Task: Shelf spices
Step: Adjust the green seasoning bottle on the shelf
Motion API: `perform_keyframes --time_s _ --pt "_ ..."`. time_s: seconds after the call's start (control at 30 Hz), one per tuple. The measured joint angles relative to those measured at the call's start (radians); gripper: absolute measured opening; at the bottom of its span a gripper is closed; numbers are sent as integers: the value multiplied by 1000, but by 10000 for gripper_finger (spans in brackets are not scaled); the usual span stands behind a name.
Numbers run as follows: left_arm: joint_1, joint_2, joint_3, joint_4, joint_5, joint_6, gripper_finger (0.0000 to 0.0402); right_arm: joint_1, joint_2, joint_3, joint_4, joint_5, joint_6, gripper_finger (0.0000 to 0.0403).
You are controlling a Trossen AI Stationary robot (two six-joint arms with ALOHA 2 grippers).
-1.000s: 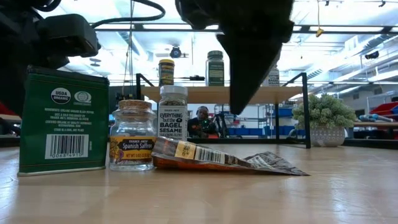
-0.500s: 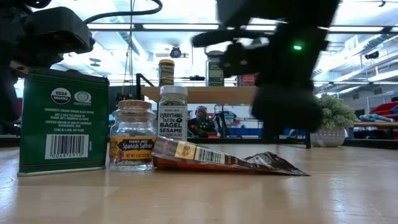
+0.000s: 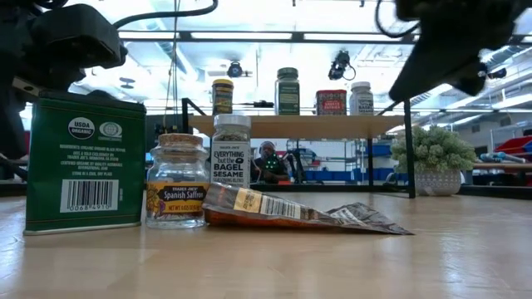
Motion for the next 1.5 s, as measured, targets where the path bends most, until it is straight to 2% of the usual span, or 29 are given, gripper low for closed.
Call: perform_keyframes --time_s 0.1,0.33,0.73,1.07,1.3,1.5 --pt "0 0 0 19 -1 2 397 63 32 -2 9 74 56 1" --pt "0 0 0 13 -1 3 397 105 106 21 7 70 71 1" --pt "0 0 0 5 -1 7 397 82 111 21 12 51 -157 4" --pt "1 0 0 10 -2 86 397 80 111 21 65 28 -119 7" --pt "1 0 0 8 -73 87 397 50 111 21 129 27 -145 5" --pt "1 0 0 10 -93 129 397 15 111 21 179 27 -146 9"
